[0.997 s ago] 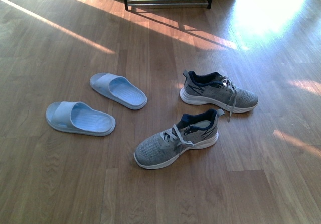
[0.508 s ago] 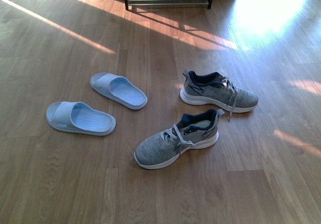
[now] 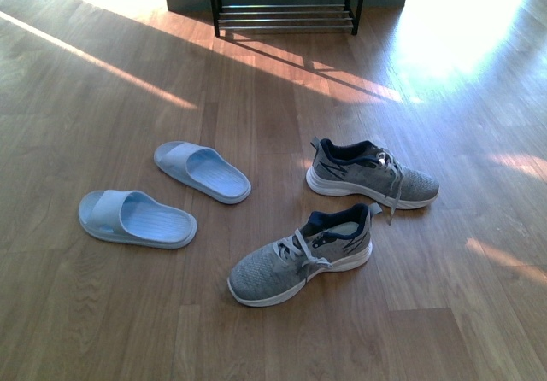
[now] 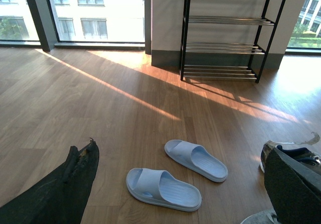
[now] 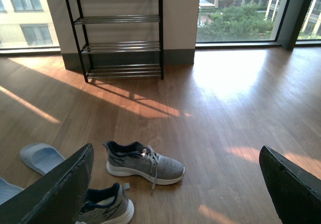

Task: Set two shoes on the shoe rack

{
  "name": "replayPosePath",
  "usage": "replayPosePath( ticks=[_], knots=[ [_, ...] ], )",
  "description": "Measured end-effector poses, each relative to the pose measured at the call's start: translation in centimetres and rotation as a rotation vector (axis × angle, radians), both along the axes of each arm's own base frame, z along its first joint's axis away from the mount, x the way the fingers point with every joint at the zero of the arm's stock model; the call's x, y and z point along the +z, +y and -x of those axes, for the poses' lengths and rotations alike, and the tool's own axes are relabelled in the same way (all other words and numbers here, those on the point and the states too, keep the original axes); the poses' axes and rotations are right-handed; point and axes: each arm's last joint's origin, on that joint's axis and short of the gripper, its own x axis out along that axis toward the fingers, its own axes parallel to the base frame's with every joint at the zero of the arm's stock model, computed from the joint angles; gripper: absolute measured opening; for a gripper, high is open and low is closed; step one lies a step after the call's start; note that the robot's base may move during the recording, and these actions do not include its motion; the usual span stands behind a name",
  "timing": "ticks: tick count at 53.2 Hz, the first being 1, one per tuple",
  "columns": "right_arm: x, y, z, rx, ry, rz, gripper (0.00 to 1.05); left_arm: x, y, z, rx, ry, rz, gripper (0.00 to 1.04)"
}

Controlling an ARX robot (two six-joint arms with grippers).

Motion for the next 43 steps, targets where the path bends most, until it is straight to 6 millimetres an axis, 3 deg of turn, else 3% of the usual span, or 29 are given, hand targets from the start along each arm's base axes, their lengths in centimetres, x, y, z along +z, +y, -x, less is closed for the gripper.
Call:
replayPosePath(
  ticks=[43],
  knots=[
    [0.0,0.0,0.0,0.0,0.0,0.0,0.96,0.0,0.0,0.0,0.0,0.0,0.0,0.95]
  ],
)
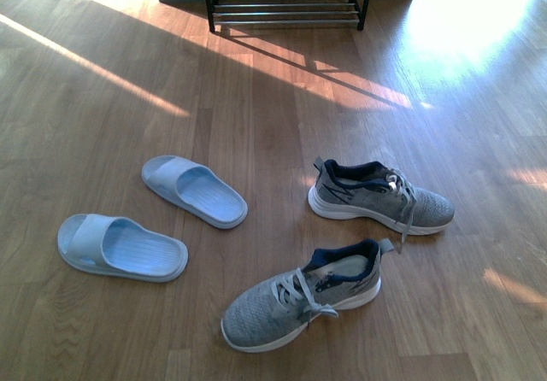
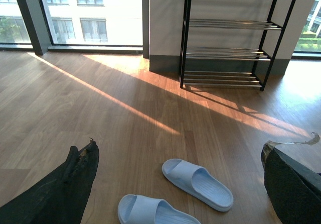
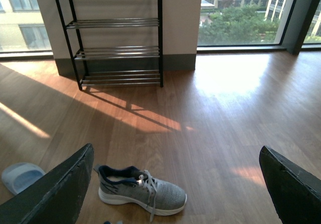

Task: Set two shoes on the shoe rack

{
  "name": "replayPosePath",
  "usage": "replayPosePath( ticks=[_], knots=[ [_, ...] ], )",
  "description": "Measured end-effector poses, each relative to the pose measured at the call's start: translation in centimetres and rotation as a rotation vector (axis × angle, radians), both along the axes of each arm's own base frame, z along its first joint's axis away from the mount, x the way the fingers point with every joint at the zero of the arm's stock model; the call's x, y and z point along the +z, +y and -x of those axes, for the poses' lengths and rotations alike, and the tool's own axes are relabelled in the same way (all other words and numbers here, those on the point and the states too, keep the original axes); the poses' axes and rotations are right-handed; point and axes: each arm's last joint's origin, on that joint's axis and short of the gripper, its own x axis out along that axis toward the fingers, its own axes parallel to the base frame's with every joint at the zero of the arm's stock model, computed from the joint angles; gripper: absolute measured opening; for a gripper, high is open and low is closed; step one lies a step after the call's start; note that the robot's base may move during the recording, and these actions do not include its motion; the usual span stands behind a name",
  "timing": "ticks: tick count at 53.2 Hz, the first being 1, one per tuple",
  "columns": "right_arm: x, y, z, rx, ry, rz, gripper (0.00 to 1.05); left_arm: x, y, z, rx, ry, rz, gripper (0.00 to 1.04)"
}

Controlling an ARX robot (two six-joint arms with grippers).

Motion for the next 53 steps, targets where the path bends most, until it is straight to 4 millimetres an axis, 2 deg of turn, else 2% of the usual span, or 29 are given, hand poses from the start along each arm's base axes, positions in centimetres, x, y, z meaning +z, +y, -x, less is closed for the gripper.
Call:
replayPosePath(
  ticks=[34,36,37,41,47,50,53],
  knots=[
    [0.0,0.0,0.0,0.0,0.001,0.0,0.96,0.0,0.0,0.0,0.0,0.0,0.0,0.95],
    [-0.1,0.0,-0.1,0.045,0.017,-0.013,0.96,0.0,0.0,0.0,0.0,0.0,0.0,0.95],
    [-0.1,0.0,-0.2,0.123,0.036,-0.033,0.96,0.0,0.0,0.0,0.0,0.0,0.0,0.95],
    [-0.3,0.3,-1.4,0.27,0.115,-0.052,0.96,0.0,0.0,0.0,0.0,0.0,0.0,0.95],
    [-0.6,1.7,-4.8,0.365,0.259,-0.016,0.96,0.0,0.0,0.0,0.0,0.0,0.0,0.95],
    [-1.5,2.8,-6.6,0.456,0.325,0.057,0.96,0.0,0.0,0.0,0.0,0.0,0.0,0.95],
    [-3.3,4.0,-8.3,0.554,0.404,0.16,0.96,0.0,0.0,0.0,0.0,0.0,0.0,0.95]
  ],
)
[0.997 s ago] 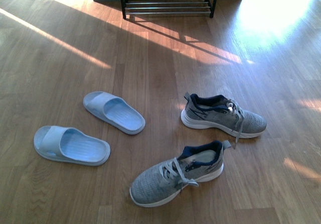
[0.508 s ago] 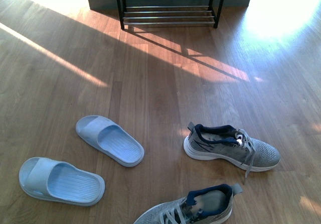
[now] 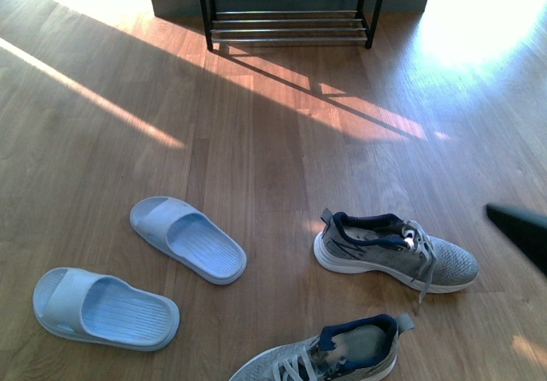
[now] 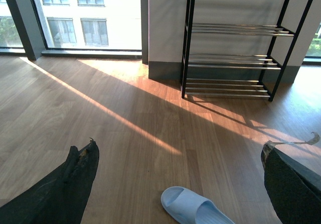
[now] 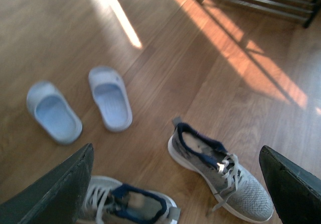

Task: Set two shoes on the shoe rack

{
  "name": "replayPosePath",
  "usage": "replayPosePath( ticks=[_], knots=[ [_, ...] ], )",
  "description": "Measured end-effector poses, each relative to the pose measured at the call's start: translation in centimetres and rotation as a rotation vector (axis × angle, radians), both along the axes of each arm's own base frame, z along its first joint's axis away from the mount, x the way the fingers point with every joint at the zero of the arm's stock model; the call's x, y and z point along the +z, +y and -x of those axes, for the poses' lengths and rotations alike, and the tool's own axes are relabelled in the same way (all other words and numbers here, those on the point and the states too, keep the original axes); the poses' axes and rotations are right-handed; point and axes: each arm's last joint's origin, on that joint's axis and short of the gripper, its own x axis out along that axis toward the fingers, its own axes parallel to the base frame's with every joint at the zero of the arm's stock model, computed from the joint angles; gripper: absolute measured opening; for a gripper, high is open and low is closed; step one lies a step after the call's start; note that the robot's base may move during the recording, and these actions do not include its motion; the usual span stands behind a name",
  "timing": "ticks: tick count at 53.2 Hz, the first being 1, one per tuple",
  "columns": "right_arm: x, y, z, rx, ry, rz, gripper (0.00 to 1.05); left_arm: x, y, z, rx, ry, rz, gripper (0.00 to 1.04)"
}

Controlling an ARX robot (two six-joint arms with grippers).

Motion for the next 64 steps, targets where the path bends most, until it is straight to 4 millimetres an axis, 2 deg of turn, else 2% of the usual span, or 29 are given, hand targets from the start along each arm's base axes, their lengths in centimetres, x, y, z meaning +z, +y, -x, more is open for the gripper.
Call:
replayPosePath(
  ticks=[6,11,15,23,30,39,64],
  knots=[
    [-4.3,1.7,-2.3,0.123,0.03,0.243,0.96,0.0,0.0,0.0,0.0,0.0,0.0,0.95],
    [-7.3,2.8,-2.9,0.216,0.026,0.379,0.96,0.0,0.0,0.0,0.0,0.0,0.0,0.95],
    [-10.6,4.0,-3.3,0.308,0.029,0.472,0.96,0.0,0.0,0.0,0.0,0.0,0.0,0.95],
    [-17.0,5.8,-4.7,0.391,0.087,0.581,0.96,0.0,0.0,0.0,0.0,0.0,0.0,0.95],
    [-20.7,6.7,-6.3,0.419,0.133,0.63,0.96,0.0,0.0,0.0,0.0,0.0,0.0,0.95],
    [-23.5,6.9,-7.3,0.455,0.147,0.672,0.96,0.0,0.0,0.0,0.0,0.0,0.0,0.95],
    [-28.4,6.6,-9.2,0.498,0.195,0.732,0.96,0.0,0.0,0.0,0.0,0.0,0.0,0.95]
  ],
)
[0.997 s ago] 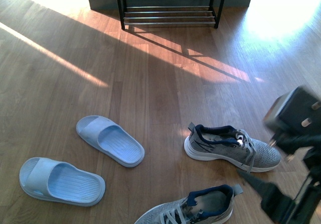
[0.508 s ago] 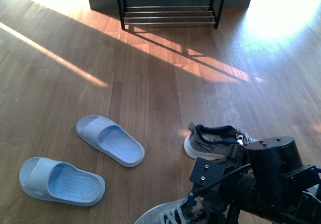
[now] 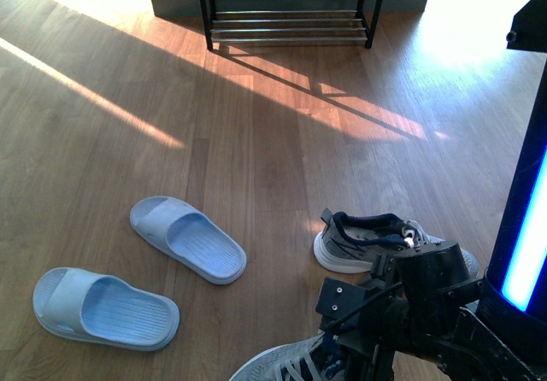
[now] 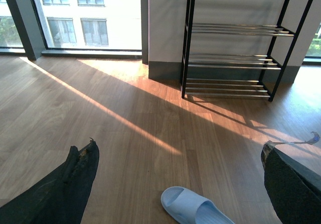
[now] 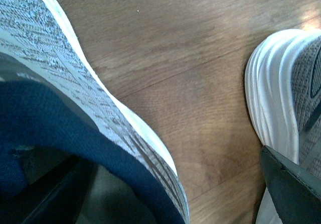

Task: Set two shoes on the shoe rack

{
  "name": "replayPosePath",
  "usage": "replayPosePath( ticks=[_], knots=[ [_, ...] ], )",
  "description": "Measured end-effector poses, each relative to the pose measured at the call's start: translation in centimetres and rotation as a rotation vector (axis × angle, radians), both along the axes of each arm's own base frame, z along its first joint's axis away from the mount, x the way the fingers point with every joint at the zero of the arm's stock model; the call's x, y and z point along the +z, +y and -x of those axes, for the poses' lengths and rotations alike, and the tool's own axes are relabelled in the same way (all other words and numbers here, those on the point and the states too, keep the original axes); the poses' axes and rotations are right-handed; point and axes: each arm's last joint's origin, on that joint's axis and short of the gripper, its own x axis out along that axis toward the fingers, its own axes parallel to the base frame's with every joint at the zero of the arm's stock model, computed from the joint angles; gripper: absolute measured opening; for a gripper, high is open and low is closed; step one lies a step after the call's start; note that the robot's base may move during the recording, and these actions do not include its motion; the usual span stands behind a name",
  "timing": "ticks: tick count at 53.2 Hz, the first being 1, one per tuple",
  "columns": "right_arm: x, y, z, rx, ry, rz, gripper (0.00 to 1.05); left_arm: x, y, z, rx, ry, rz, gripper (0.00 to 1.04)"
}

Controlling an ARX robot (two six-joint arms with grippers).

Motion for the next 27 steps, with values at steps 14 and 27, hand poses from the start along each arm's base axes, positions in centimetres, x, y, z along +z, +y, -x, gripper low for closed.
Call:
replayPosePath(
  ticks=[14,27],
  knots=[
    [-1.2,0.2,-0.7,0.055,0.023,0.015,0.83,0.0,0.0,0.0,0.0,0.0,0.0,0.95],
    [-1.3,-0.3,-0.5,0.086,0.112,0.047,0.34,0.0,0.0,0.0,0.0,0.0,0.0,0.95]
  ],
)
